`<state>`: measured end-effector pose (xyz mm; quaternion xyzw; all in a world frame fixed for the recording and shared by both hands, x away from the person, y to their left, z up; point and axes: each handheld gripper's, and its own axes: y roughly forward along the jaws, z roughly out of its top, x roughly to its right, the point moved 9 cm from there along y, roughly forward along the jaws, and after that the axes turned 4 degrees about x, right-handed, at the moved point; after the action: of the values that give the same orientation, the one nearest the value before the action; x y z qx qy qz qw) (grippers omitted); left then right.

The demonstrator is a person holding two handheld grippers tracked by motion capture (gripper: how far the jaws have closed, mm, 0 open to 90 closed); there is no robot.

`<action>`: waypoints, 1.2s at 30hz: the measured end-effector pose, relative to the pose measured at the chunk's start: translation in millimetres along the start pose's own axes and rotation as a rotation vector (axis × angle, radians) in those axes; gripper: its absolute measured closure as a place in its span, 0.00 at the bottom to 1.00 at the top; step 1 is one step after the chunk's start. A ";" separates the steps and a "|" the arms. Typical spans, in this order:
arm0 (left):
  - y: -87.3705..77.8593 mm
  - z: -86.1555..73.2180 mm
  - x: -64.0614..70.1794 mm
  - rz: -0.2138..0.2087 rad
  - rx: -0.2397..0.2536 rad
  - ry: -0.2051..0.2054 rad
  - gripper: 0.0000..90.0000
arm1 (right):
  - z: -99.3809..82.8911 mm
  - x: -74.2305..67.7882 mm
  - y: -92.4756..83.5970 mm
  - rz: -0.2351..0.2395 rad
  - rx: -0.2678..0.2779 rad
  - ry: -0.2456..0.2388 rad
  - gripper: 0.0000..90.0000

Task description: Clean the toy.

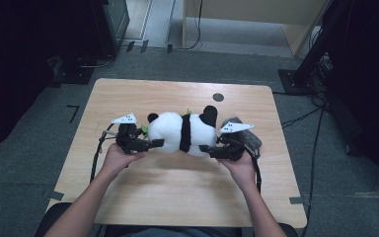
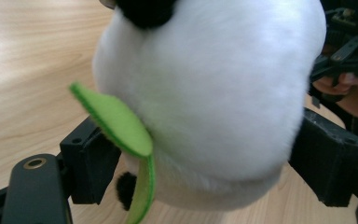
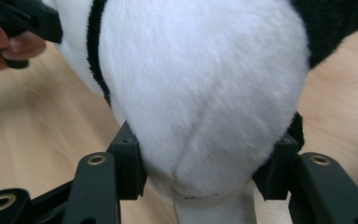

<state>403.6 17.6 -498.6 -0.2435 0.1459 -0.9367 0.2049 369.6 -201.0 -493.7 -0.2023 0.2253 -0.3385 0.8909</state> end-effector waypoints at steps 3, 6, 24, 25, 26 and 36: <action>-3.4 -2.6 2.9 -0.003 -0.017 0.043 0.19 | 3.6 -1.6 -3.7 0.014 0.003 0.023 0.52; -3.2 -6.2 4.3 0.019 -0.037 0.083 0.21 | 4.6 1.0 -6.5 0.006 0.009 0.039 0.52; -7.7 -6.3 4.3 0.040 -0.034 -0.044 0.38 | 13.9 -7.5 -13.5 0.055 0.049 0.050 0.35; -8.1 -6.7 4.6 0.043 -0.036 -0.037 0.38 | 14.1 -8.0 -14.2 0.056 0.048 0.053 0.35; -7.9 -7.7 4.3 0.047 -0.040 -0.033 0.37 | 13.2 -7.4 -14.0 0.050 0.040 0.063 0.35; -0.1 -20.8 -15.8 0.114 -0.078 -0.037 0.32 | 4.3 4.6 6.0 0.027 0.009 0.081 0.29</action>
<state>405.5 28.6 -522.3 -0.2600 0.1922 -0.9124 0.2511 378.0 -199.2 -494.5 -0.1812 0.2625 -0.3355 0.8864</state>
